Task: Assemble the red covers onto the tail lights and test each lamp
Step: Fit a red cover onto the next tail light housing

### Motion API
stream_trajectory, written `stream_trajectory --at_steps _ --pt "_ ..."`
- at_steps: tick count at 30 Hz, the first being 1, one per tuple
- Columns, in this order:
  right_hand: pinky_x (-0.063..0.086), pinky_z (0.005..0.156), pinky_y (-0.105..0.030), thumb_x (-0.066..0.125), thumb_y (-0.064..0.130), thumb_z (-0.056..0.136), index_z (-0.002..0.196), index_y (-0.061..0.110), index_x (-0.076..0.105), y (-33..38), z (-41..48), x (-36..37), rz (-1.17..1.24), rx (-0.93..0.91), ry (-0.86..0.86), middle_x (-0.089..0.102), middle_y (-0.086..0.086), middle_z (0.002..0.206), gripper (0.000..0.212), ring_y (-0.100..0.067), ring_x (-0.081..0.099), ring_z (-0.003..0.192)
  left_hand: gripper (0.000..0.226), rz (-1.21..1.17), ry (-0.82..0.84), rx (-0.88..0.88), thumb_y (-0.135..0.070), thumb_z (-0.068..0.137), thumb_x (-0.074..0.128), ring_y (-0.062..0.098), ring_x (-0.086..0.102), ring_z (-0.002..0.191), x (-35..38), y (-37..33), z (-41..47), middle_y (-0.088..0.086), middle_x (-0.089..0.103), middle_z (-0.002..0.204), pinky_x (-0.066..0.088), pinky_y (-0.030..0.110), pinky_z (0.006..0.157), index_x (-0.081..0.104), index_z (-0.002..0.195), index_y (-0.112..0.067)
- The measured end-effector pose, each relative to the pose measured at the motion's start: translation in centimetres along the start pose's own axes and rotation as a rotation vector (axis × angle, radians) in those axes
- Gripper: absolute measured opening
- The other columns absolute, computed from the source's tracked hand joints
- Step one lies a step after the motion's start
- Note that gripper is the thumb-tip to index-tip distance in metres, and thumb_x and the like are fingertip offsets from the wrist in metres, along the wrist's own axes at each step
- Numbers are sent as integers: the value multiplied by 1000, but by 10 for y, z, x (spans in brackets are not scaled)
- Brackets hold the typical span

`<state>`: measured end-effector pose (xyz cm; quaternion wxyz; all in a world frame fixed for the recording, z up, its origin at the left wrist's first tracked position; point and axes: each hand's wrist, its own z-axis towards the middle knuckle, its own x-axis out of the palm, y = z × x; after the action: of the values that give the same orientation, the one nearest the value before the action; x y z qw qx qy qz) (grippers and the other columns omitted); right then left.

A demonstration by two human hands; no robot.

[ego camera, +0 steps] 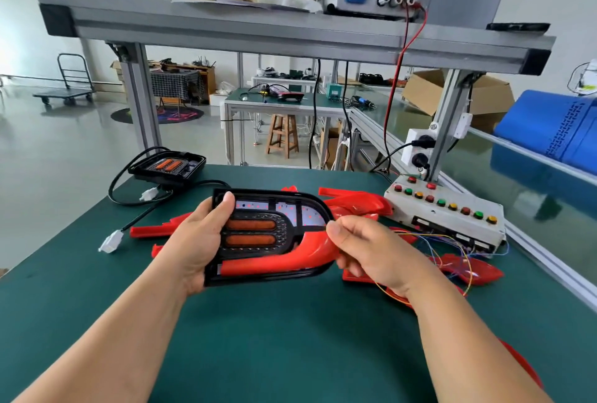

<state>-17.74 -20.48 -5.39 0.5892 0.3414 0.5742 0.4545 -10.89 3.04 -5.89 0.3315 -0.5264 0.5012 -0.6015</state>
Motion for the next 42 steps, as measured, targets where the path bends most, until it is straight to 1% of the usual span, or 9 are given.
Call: stream_trajectory --at_steps 4,9,14,18,21,25,30,38,42 --pt "36 49 -18 52 70 74 73 27 58 -6 2 5 -154 13 -72 51 10 51 43 -3 40 44 29 -10 -8 1 -47 95 53 36 73 81 -1 2 1 15 74 97 57 48 60 58 110 -22" --pt "44 59 -26 58 67 80 73 24 62 -13 8 10 -348 66 -261 63 6 58 45 -5 57 54 26 -10 -40 9 -49 93 56 36 73 81 -2 5 5 12 75 98 56 53 63 60 106 -27" --pt "38 56 -23 67 59 80 79 24 59 -15 10 23 -333 57 -399 61 8 70 36 -6 53 57 27 5 -82 13 -52 91 57 34 73 80 -5 5 9 9 75 97 55 55 64 62 103 -29" --pt "39 57 -23 65 62 79 84 20 49 -14 11 30 -376 64 -511 57 6 76 45 -8 53 66 29 5 -93 19 -53 90 57 33 73 81 -8 4 10 9 75 97 56 54 64 63 106 -29" --pt "48 65 -32 57 71 78 102 18 50 -11 11 34 -250 161 -493 65 0 83 58 -16 65 65 31 -24 -85 7 -52 91 56 33 73 80 -8 2 9 10 75 98 56 51 62 61 111 -28" --pt "52 61 -32 49 73 80 100 20 62 -9 10 42 -48 198 -417 69 -1 73 57 -6 62 47 33 -58 -64 -3 -51 91 56 35 73 80 -5 2 6 12 75 98 56 52 61 60 112 -25" --pt "43 52 -27 51 84 59 84 13 53 -5 11 42 260 228 -403 47 0 63 76 -9 50 46 36 -118 -27 -29 -49 92 56 35 73 81 2 0 -2 14 74 98 56 52 59 58 116 -23" --pt "30 38 -19 58 81 59 77 17 55 -5 15 41 501 209 -463 55 5 54 66 -12 51 41 42 -155 103 82 -24 78 65 36 71 90 19 -2 -16 20 71 107 57 48 61 60 119 -13" --pt "34 39 -20 60 77 65 71 19 52 -8 17 33 548 220 -543 52 4 51 58 -11 46 38 65 46 314 80 -10 77 73 29 63 115 15 1 -20 8 65 126 57 43 85 47 136 -22"
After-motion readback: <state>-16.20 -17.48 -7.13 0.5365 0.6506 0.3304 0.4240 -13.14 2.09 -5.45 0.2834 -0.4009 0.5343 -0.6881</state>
